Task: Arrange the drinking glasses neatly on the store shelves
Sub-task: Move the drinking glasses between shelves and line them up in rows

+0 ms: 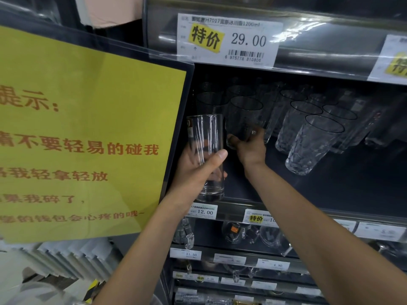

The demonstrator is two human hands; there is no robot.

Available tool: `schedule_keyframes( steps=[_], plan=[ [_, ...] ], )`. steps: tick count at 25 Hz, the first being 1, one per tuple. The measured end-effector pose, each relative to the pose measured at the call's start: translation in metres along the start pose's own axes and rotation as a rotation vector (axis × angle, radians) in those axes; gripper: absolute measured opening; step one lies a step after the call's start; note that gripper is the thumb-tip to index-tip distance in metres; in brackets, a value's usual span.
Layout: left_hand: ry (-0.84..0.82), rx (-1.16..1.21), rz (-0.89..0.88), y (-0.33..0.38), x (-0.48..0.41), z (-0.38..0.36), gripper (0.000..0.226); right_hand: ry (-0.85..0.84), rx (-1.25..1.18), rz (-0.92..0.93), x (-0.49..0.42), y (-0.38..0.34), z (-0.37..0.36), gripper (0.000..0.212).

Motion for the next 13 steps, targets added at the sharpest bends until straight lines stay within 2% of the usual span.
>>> schedule_keyframes(
  steps=[3, 8, 13],
  plan=[
    [0.016, -0.008, 0.007, 0.0, -0.001, 0.0, 0.072, 0.002, 0.006, -0.009, -0.001, 0.001, 0.0, 0.067],
    [0.047, 0.016, -0.019, 0.005, 0.001, -0.002, 0.056, -0.003, 0.017, -0.101, 0.013, -0.006, 0.01, 0.07],
    [0.068, -0.014, -0.057, 0.008, 0.006, -0.009, 0.054, -0.191, 0.212, -0.063, 0.051, -0.012, 0.048, 0.059]
  ],
)
Point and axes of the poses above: each hand's wrist, its own x-axis away from the middle knuckle, its own z-axis out of the back of the hand, y = z × x, the point moved 4 cm from there along -x, towards the middle knuckle, and after that the axes turned 6 degrees about -x, right-handed, at the moved point
